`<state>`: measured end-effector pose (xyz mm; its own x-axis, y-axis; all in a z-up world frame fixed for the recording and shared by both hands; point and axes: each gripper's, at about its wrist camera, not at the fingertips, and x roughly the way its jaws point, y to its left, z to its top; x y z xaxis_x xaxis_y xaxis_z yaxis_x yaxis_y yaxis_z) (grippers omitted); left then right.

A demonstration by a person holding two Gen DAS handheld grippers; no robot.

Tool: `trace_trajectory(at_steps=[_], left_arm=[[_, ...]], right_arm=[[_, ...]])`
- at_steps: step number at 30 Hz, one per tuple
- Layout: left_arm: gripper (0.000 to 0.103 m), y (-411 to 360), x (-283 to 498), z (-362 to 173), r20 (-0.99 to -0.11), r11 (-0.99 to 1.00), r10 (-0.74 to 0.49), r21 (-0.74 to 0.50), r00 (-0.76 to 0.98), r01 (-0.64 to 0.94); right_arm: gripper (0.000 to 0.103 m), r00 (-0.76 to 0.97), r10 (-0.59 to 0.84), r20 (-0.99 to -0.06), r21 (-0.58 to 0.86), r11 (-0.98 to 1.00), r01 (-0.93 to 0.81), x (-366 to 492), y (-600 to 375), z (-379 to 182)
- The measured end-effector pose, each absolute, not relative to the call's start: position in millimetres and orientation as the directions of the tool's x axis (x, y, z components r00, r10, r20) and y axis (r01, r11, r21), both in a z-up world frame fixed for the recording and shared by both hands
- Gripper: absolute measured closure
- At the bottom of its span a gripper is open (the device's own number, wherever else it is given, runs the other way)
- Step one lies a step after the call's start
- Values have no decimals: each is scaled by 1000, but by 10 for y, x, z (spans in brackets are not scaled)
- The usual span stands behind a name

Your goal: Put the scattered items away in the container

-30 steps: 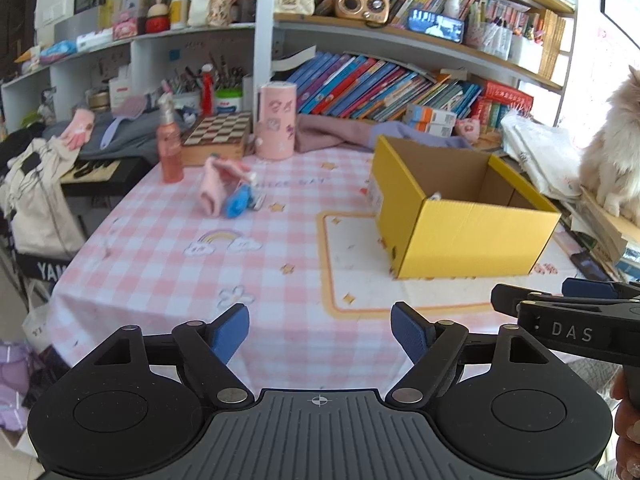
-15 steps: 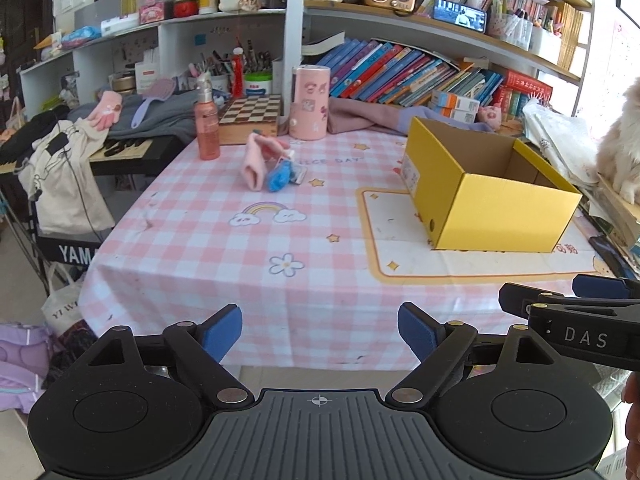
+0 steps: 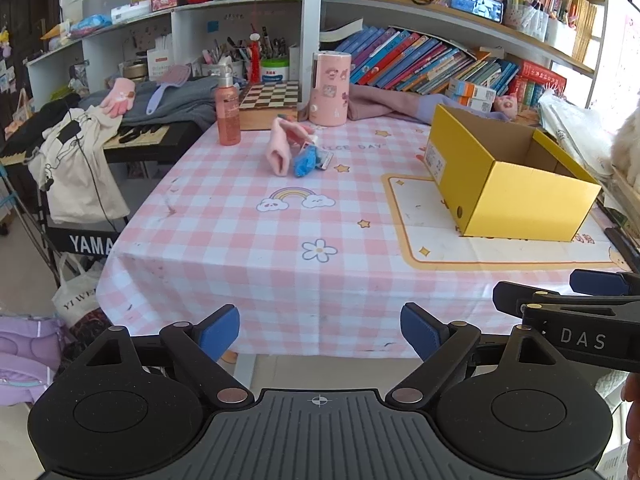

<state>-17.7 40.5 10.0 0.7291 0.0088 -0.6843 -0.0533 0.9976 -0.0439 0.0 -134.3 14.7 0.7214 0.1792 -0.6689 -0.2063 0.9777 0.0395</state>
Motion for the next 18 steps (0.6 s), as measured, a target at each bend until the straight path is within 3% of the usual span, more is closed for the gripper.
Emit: trace_trajectory(at_steps=[18], left_arm=[[12,711,-99,84,-703,993,48,-46,710,-113]], right_arm=[[18,691,230,-686,46,961,-274,154,-1013,112]])
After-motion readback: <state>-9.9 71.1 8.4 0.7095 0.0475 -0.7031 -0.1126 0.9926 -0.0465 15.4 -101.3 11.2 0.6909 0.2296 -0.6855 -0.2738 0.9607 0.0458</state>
